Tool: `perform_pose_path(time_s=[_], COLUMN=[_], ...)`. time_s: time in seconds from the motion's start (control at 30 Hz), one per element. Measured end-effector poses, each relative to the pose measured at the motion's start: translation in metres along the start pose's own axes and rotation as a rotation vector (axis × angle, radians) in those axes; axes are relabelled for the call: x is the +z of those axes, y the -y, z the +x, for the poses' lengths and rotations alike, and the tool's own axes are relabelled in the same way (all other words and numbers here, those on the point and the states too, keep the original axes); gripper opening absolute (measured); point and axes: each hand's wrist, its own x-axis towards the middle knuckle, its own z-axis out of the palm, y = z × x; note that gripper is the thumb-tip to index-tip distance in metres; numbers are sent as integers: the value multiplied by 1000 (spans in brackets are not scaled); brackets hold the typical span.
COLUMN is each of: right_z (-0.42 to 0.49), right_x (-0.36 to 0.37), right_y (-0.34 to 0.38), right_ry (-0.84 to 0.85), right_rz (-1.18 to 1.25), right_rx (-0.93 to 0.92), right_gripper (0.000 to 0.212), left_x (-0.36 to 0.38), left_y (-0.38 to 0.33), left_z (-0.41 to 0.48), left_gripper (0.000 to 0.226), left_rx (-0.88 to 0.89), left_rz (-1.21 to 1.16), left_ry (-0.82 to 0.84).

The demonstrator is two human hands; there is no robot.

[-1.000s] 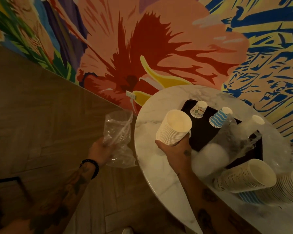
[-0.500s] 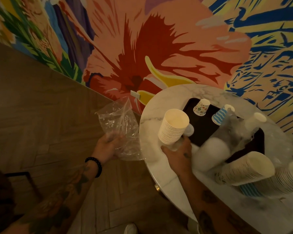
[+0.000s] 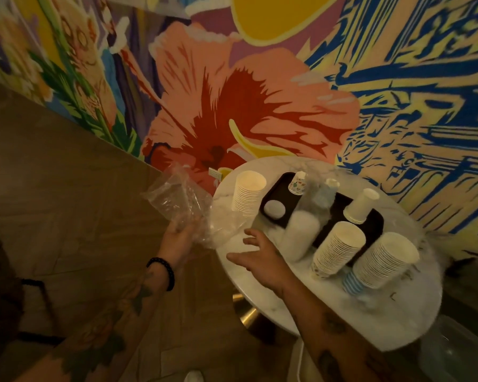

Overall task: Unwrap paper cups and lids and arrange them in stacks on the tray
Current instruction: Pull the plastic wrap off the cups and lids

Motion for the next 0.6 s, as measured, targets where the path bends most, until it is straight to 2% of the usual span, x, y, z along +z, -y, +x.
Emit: perform_pose_path(time_s=[0.07,0.17,0.27,0.37,0.43,0.5,0.53,0.6], right_z=[-25,-66,-105,-139,-160,-178,-185,-200], right_x=[-8,-21,-37,-60,-82,-106,-119,-145], right_y=[-4,-17,-34,-53,-63,-70,-74,-80], right_ry=[-21,-73,-156,-252,-298,-319,-331,-356], right_rz=[17,91,135,160,178,159,133,82], right_rx=[-66,-139,-163,-179,-172,-166,-166,-149], right_gripper=[70,54,34,18,22,28,25,18], left_x=[13,36,59,83,96,105,109,121], left_y=[12,29,47,59,58,50,44,33], left_z=[-29,-73,-115,-151,-167,-174,-176,-178], left_gripper=[62,52,56,76,99,113,112,95], left_rx=[12,45,39,28,58,98,127,186], left_rz=[24,46,49,13,-12,9,62,250], left_ry=[47,95,135,120,50,-16,-32,-7])
